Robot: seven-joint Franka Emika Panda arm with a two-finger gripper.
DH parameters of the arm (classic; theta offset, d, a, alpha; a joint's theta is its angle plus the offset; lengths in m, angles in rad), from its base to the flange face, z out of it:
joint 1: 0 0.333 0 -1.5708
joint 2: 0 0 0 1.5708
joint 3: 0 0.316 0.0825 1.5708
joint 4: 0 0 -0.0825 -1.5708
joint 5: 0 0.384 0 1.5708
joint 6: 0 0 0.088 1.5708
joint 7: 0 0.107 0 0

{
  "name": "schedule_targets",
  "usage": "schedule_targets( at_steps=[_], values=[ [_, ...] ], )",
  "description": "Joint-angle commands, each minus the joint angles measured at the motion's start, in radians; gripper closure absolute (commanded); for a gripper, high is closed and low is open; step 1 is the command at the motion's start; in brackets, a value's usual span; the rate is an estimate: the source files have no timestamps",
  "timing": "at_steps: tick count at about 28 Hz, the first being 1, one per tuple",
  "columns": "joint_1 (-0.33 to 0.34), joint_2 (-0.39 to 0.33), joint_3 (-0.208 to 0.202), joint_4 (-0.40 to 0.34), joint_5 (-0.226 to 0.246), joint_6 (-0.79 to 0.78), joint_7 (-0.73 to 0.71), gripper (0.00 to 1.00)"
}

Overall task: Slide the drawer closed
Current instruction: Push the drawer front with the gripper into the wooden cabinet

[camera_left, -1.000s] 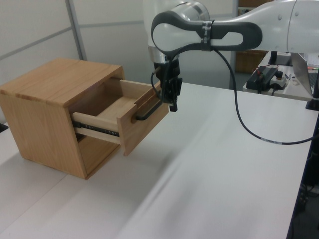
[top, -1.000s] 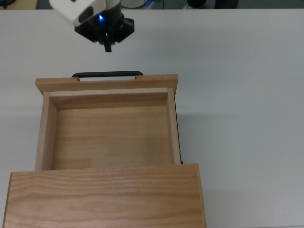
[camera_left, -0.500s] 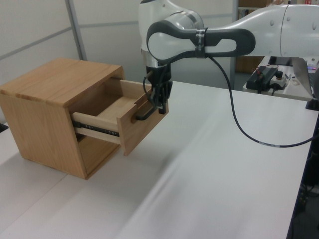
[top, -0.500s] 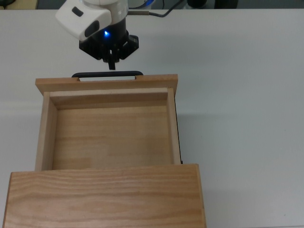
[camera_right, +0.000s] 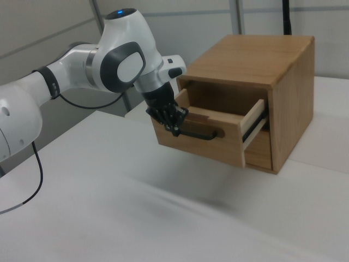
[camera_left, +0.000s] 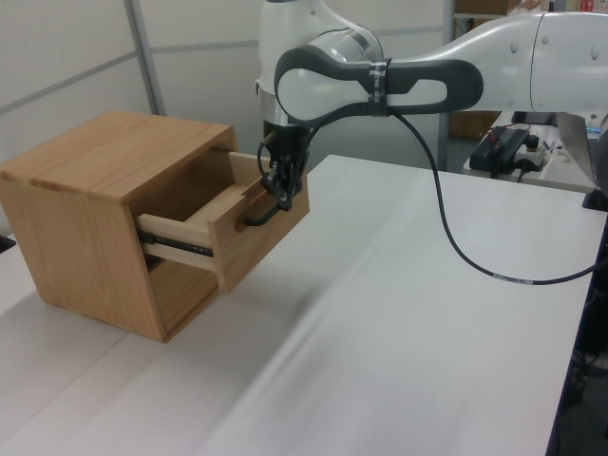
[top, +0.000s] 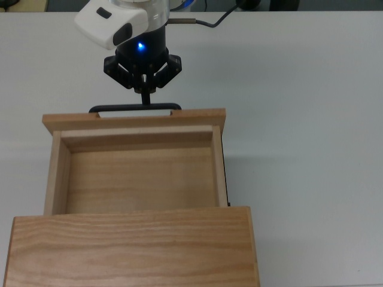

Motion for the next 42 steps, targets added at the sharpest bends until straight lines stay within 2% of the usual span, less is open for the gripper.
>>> schedule_targets(
  at_steps=[1, 16, 21, 28, 32, 37, 40, 42],
  values=[
    [0.009, 0.021, -0.004, 0.005, 0.001, 0.115, 0.016, 1.00],
    [0.005, 0.159, -0.016, 0.001, -0.009, 0.618, 0.013, 1.00],
    [-0.001, 0.224, -0.021, -0.001, -0.019, 0.874, 0.012, 1.00],
    [-0.014, 0.303, -0.030, -0.002, -0.042, 1.143, 0.003, 1.00],
    [-0.014, 0.327, -0.030, -0.002, -0.044, 1.214, 0.003, 1.00],
    [-0.014, 0.323, -0.030, -0.001, -0.035, 1.212, 0.010, 1.00],
    [-0.015, 0.300, -0.030, -0.004, -0.030, 1.200, 0.012, 1.00],
    [-0.021, 0.266, -0.030, -0.014, -0.027, 1.139, 0.013, 1.00]
  ],
)
